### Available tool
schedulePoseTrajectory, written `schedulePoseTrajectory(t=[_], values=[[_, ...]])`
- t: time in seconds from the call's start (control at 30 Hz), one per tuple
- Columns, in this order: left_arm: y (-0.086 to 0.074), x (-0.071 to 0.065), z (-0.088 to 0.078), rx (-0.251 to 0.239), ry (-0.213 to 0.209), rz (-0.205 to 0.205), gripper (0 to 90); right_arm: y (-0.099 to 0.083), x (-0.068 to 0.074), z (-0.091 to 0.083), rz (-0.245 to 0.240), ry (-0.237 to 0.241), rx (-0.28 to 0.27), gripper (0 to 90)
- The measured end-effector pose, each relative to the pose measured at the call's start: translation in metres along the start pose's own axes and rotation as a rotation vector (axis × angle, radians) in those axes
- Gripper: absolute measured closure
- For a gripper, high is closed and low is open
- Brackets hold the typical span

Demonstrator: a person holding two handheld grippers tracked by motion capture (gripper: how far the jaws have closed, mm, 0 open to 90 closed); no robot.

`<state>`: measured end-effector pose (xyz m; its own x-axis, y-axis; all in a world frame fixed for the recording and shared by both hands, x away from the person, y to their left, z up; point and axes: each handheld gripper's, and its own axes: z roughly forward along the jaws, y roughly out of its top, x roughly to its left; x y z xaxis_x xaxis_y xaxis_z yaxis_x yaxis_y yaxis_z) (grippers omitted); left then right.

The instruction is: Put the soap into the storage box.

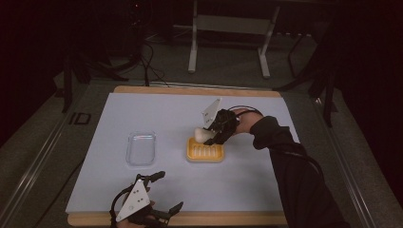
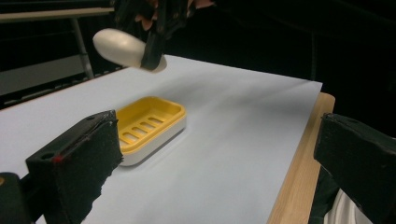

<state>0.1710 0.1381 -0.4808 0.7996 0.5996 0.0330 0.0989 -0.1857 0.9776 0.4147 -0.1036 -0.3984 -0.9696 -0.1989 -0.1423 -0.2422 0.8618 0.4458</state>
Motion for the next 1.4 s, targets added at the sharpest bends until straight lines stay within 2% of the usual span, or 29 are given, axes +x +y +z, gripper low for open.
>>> schedulePoseTrajectory(t=[0.23, 0.37, 0.53, 0.57, 0.67, 0.77, 0.93, 1.07, 1.2, 1.4], values=[[0.0, -0.001, 0.0, -0.014, -0.002, 0.017, 0.9, -0.005, -0.003, 0.016, 0.023, 0.009, -0.025, 49.8], [0.0, -0.002, 0.0, -0.01, -0.004, 0.02, 0.9, -0.01, -0.003, 0.026, 0.025, 0.009, 0.0, 49.8], [0.0, -0.002, 0.0, -0.012, -0.004, 0.023, 0.9, -0.018, -0.003, 0.034, 0.045, 0.02, -0.007, 49.8], [0.0, -0.002, 0.0, -0.01, -0.005, 0.024, 0.9, -0.023, -0.004, 0.039, 0.062, 0.019, 0.006, 49.8], [0.0, -0.002, 0.001, -0.003, -0.007, 0.026, 0.9, -0.027, -0.004, 0.046, 0.062, 0.028, 0.029, 49.8], [0.0, -0.002, 0.001, -0.001, -0.01, 0.026, 0.9, -0.028, -0.004, 0.048, 0.067, 0.031, 0.032, 49.8], [-0.001, -0.002, 0.001, -0.001, -0.013, 0.024, 0.9, -0.036, -0.004, 0.062, 0.089, 0.037, 0.044, 49.8], [-0.001, -0.002, 0.001, -0.001, -0.016, 0.023, 0.9, -0.038, -0.004, 0.07, 0.089, 0.042, 0.063, 49.8], [-0.001, -0.002, 0.001, 0.001, -0.021, 0.022, 0.9, -0.04, -0.005, 0.075, 0.092, 0.049, 0.067, 49.7], [-0.001, -0.001, 0.001, 0.001, -0.023, 0.02, 0.9, -0.043, -0.008, 0.079, 0.122, 0.048, 0.068, 49.7]])
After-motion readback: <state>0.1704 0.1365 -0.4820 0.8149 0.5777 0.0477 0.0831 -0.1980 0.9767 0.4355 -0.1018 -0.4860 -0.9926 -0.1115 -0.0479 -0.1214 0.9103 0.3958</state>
